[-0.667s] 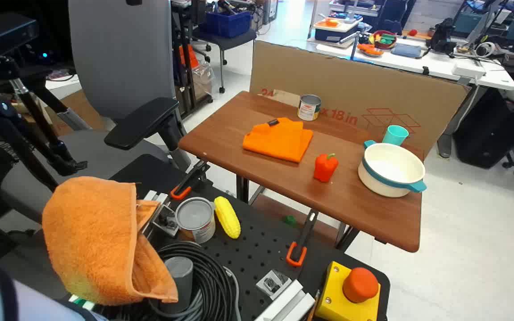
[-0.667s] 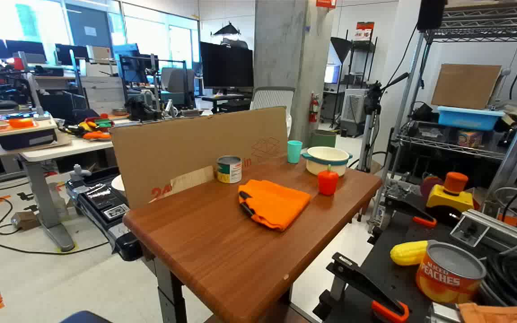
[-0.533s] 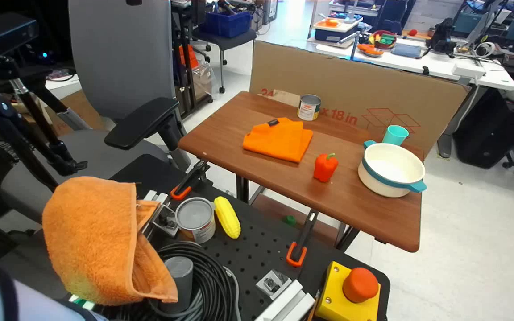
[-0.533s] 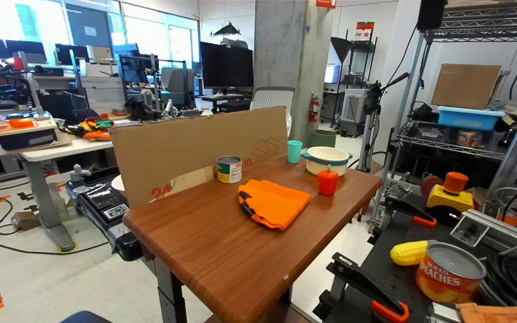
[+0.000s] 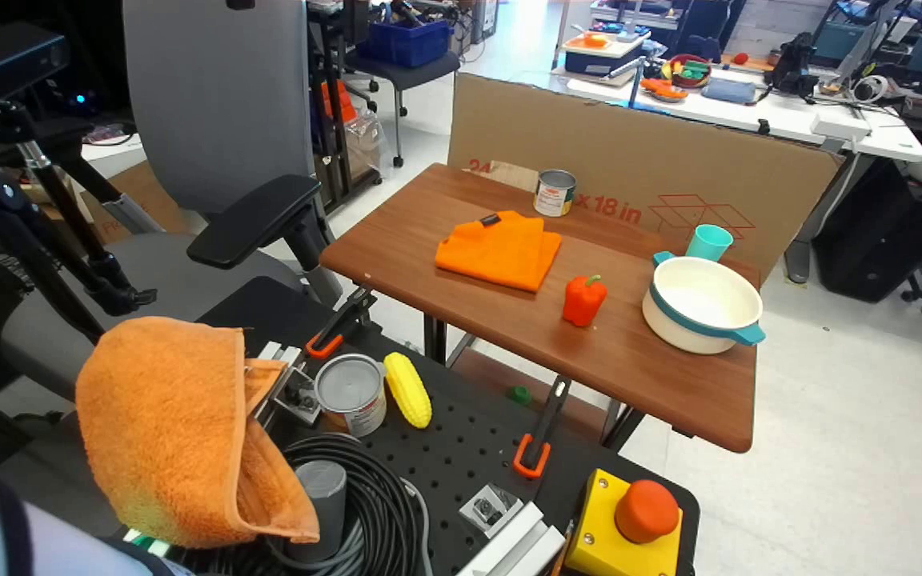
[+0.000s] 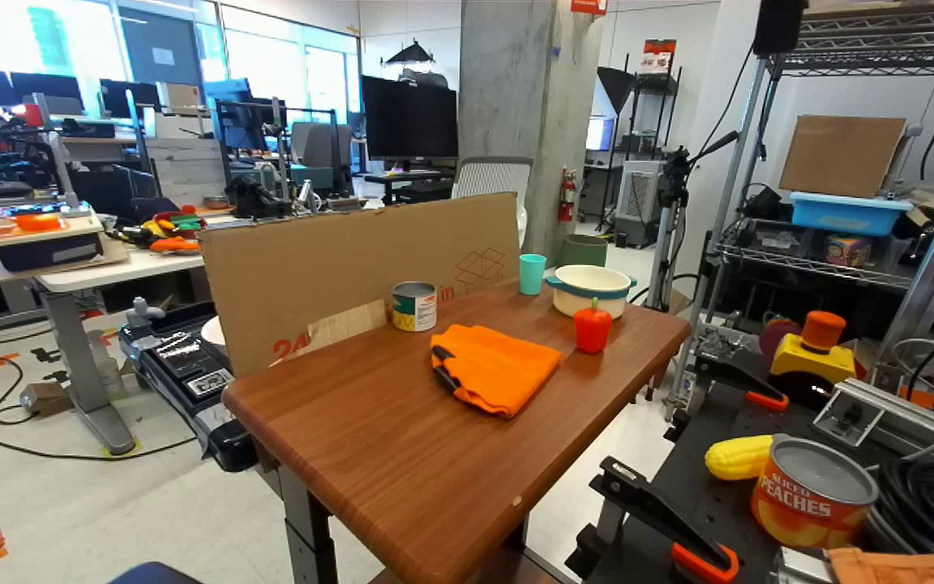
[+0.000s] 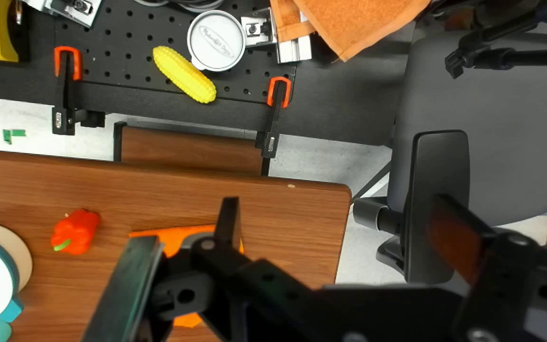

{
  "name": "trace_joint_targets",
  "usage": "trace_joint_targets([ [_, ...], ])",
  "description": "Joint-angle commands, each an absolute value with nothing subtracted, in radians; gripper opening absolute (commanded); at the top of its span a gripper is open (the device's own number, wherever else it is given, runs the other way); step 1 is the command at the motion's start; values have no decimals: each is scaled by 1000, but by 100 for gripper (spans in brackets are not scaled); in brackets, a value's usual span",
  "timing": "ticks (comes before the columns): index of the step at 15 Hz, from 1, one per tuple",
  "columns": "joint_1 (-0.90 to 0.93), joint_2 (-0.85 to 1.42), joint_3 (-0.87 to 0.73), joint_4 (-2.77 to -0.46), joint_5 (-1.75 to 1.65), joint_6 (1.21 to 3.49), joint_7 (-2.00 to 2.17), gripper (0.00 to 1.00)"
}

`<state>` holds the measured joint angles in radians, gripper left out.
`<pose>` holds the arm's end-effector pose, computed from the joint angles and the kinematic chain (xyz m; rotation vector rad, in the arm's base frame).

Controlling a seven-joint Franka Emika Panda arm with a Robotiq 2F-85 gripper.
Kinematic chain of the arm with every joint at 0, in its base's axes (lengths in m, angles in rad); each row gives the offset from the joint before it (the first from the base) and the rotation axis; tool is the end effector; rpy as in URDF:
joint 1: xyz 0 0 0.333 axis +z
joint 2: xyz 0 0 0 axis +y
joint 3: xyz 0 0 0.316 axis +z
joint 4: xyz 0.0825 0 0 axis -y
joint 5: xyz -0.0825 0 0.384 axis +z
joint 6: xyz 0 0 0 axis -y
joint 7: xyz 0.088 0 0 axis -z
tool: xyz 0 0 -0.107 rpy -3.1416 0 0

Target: Pick up the orange object and put it in the pot

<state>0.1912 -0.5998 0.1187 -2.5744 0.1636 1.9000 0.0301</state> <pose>0.3354 0.1205 0.4508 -3.0510 -0.3026 0.1355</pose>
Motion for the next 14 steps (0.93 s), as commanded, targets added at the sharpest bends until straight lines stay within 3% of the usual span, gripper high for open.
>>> trace_joint_targets([
  [1, 184, -600, 125, -2573, 167, 1898, 27, 100],
  [7, 150, -537, 123, -2552, 147, 1962, 53, 100],
  [14, 28, -240, 103, -2415, 74, 2096, 172, 100],
])
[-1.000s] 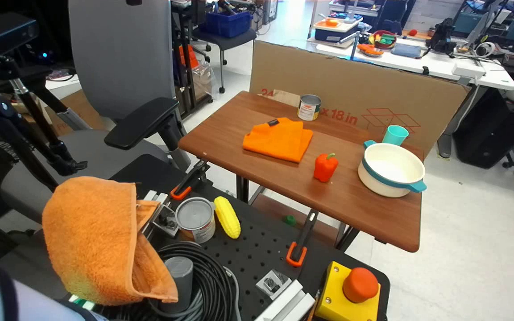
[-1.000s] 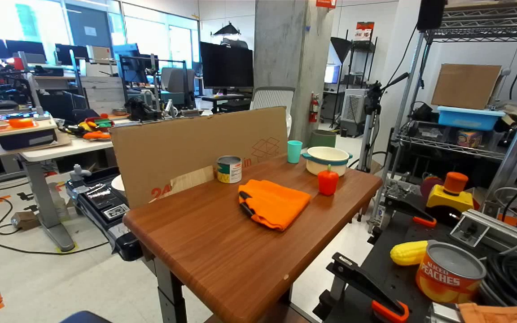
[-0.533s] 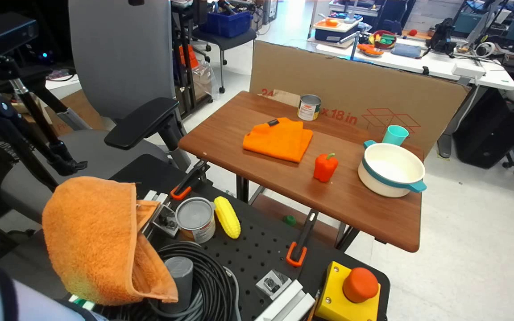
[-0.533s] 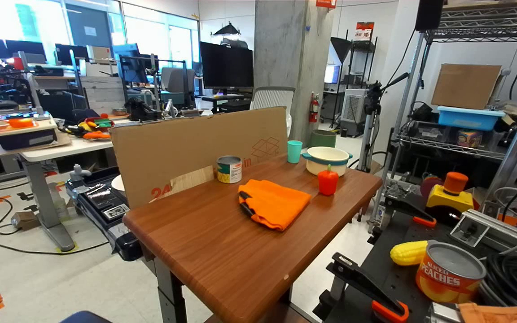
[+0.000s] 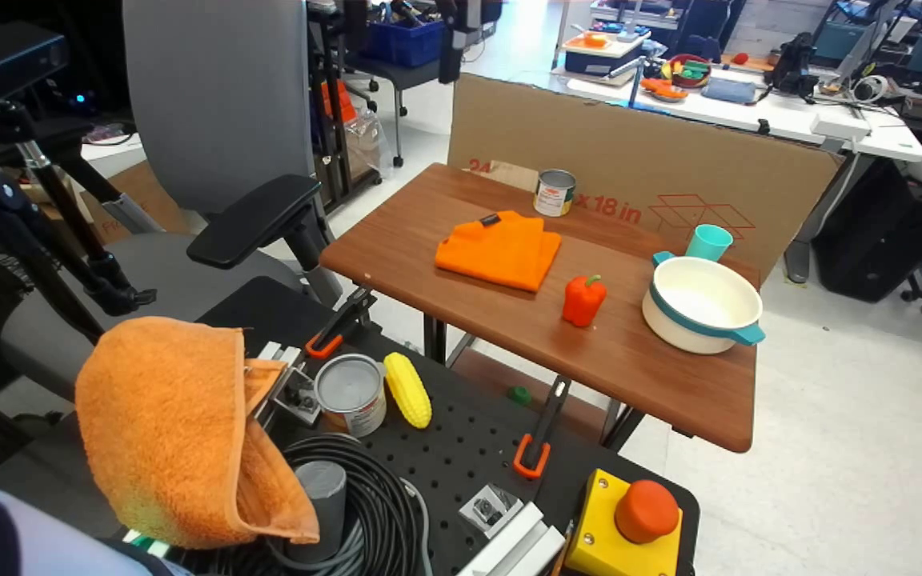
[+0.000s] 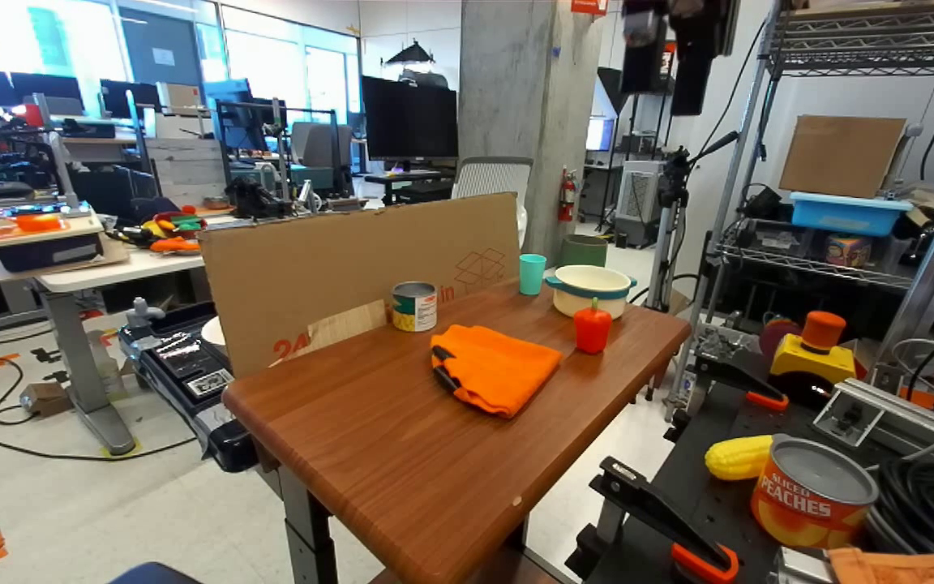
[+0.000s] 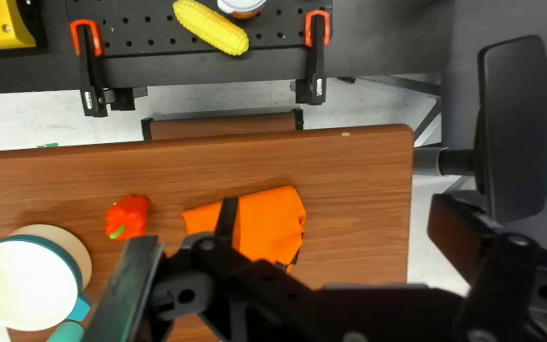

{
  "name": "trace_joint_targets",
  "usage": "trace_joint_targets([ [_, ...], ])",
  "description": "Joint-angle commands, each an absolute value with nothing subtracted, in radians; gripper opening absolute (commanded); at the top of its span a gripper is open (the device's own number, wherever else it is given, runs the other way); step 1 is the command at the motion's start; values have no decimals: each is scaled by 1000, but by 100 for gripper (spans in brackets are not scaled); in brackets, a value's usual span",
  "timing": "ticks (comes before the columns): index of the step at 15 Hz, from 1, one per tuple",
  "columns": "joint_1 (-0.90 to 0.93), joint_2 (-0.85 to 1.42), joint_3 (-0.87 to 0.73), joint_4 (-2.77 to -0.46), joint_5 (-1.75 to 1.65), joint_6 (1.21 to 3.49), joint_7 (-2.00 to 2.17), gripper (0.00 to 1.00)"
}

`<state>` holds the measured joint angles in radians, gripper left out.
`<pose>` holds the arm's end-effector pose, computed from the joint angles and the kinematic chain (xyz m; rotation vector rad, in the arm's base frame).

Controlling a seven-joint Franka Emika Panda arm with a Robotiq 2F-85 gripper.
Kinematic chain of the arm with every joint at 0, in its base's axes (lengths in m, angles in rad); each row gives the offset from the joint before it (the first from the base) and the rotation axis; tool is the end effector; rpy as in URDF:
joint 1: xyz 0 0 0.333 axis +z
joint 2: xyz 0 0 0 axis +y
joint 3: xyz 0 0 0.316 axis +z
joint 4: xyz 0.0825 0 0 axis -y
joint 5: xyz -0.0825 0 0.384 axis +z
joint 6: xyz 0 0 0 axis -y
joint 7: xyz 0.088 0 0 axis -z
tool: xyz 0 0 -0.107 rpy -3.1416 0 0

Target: Pick up the orange object and put it in the pot

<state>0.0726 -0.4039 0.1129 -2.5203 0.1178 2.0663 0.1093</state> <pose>0.3976 0.0809 0.4150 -3.0902 -0.0113 0.0908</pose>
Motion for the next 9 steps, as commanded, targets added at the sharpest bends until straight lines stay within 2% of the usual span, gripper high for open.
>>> trace_joint_targets([
  [1, 14, -195, 97, -2383, 63, 2098, 197, 100],
  [9, -15, 124, 28, -2119, -68, 2055, 366, 100],
])
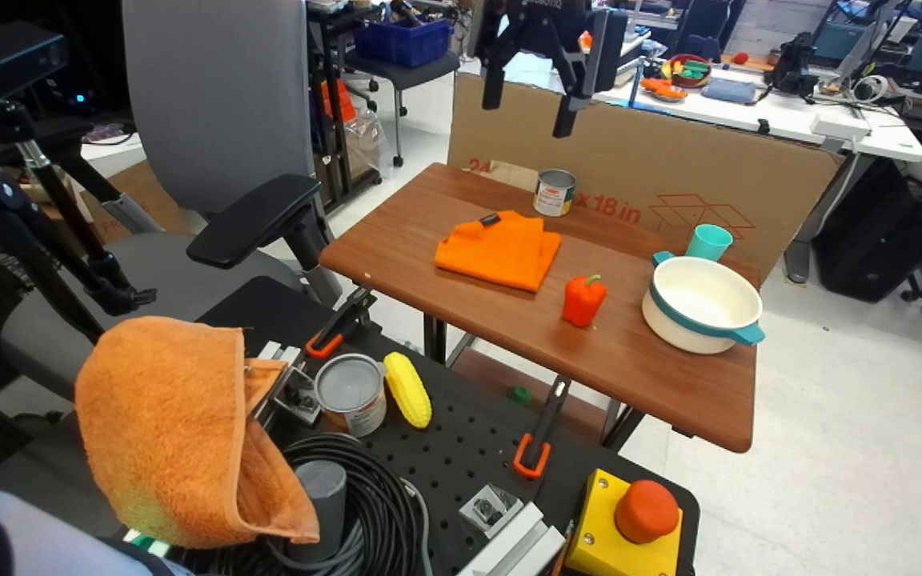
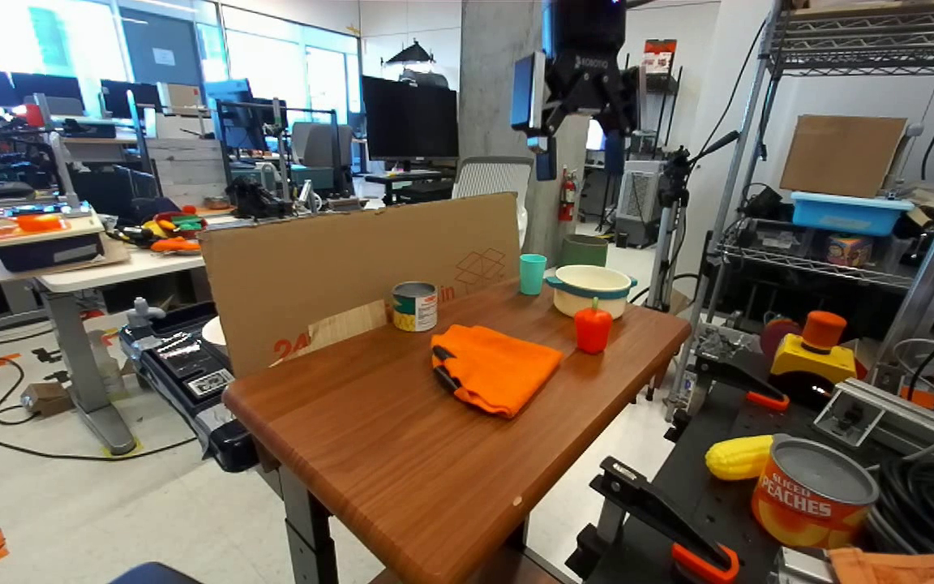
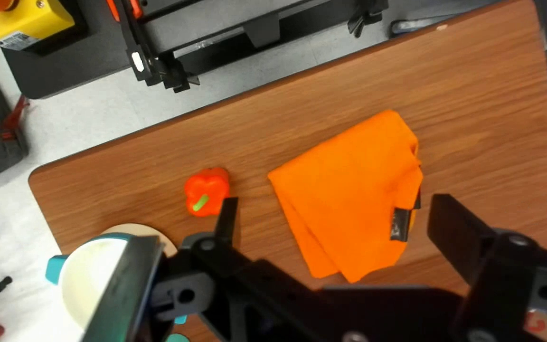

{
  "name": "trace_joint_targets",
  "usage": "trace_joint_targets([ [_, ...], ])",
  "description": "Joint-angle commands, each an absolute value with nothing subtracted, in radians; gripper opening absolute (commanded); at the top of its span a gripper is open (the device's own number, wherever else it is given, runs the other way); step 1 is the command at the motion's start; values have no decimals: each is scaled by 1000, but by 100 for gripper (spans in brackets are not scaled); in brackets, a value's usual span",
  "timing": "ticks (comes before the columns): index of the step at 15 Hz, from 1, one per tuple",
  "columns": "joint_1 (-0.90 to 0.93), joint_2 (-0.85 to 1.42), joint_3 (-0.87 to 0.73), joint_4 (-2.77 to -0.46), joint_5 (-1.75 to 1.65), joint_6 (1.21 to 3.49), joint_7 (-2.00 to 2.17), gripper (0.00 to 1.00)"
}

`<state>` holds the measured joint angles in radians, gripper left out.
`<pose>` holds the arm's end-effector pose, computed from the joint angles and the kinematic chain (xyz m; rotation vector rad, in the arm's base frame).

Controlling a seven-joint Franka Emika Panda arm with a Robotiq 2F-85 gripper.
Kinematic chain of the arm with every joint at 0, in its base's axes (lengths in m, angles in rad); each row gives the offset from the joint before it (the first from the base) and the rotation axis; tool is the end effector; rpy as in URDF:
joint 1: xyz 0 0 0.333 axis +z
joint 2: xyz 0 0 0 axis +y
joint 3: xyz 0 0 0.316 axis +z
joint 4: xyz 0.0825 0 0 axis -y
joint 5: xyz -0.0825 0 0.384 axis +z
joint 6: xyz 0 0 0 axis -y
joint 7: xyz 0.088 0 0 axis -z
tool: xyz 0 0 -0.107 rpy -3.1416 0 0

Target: Pick up the orange object and put it in the pot

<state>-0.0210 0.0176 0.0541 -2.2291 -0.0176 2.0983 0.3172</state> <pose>0.5102 0.0160 0.3528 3.0654 -0.4227 -0.2228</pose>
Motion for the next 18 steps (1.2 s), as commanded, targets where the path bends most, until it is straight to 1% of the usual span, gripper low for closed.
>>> trace_joint_targets([
  [1, -16, 157, 16, -2093, -79, 2041, 364, 100],
  [8, -15, 294, -56, -1990, -128, 1969, 333, 100],
  [14, -24, 381, -87, -1977, -154, 1981, 285, 100],
  [18, -16, 437, -97, -1991, -188, 2054, 249, 100],
])
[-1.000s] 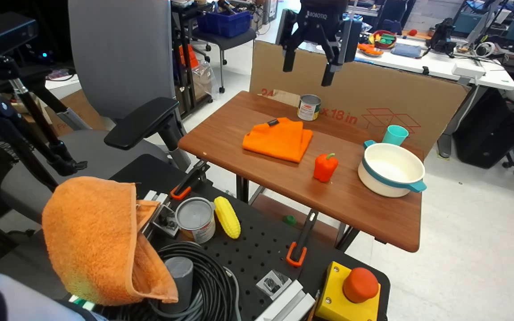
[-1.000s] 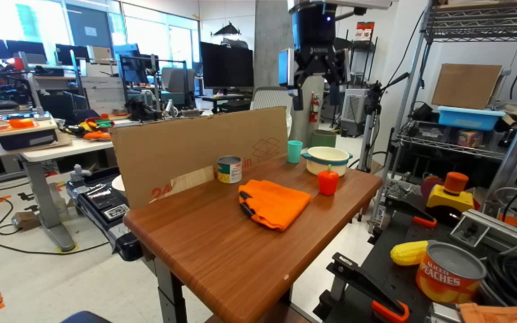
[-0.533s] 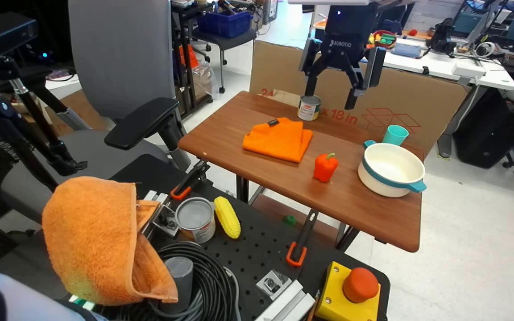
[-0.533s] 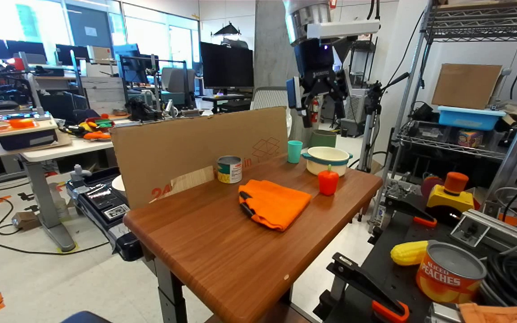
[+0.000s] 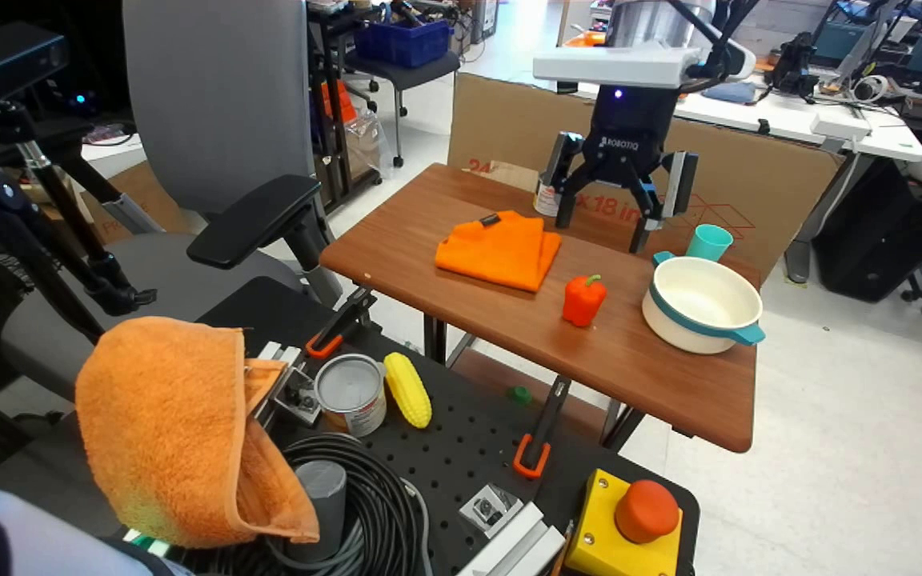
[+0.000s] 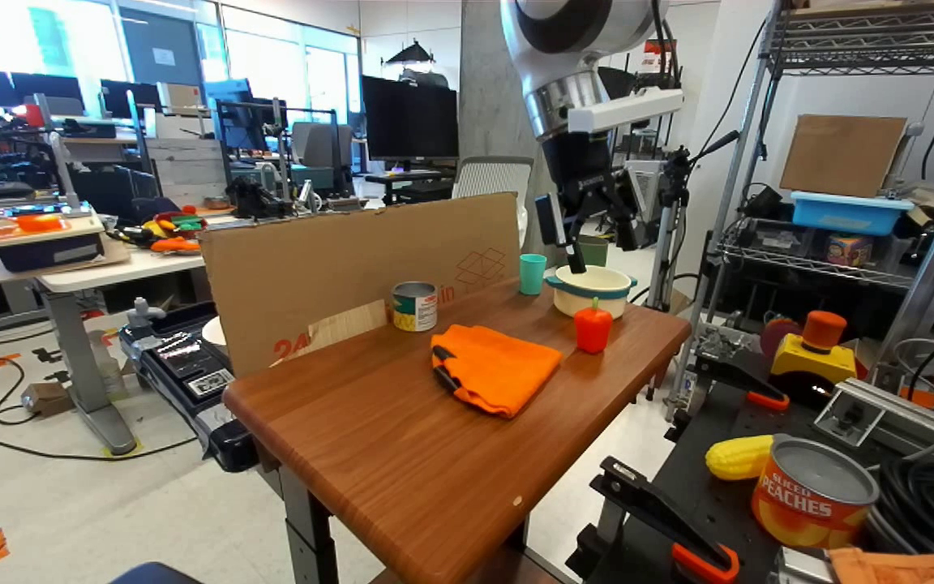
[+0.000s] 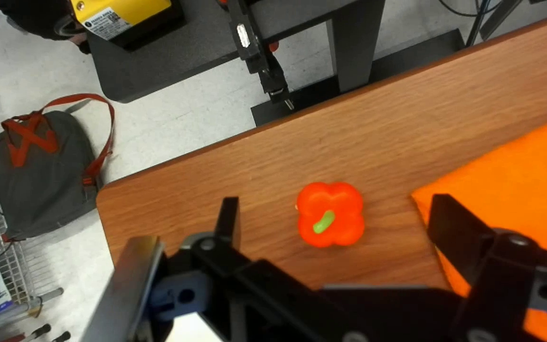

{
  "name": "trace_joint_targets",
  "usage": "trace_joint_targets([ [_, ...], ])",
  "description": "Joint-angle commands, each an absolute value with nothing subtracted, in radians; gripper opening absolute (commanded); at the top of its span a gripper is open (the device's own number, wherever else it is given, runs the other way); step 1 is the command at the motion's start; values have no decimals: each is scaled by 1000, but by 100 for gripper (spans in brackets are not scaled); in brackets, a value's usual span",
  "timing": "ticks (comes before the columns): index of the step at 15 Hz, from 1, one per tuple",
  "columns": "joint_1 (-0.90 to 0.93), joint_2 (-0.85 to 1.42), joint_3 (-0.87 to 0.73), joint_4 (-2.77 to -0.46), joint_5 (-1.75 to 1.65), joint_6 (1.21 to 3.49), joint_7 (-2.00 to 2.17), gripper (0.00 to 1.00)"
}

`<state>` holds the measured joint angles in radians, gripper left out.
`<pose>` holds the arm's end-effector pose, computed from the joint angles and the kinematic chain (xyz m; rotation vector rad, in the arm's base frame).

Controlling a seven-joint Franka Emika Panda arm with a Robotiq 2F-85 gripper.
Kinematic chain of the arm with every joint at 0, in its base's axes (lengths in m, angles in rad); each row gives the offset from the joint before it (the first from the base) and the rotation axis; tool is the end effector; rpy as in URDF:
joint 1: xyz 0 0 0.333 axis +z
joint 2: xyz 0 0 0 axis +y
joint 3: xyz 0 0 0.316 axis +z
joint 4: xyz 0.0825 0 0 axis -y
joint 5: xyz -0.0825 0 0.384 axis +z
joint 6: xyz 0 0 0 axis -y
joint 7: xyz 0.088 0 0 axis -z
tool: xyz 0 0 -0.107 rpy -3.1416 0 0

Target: Pick up the orange object and put it in the pot

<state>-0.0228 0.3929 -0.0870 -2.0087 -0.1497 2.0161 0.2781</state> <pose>0.5548 -0.0695 0.2347 2.8731 -0.4295 -0.5453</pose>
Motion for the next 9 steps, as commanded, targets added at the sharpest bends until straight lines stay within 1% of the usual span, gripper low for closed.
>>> trace_joint_targets([
  [1, -18, 450, -96, -1992, -192, 2084, 237, 100],
  [5, -22, 500, -92, -1984, -193, 2157, 182, 100],
  [9, -15, 543, -93, -1965, -199, 2148, 144, 100],
])
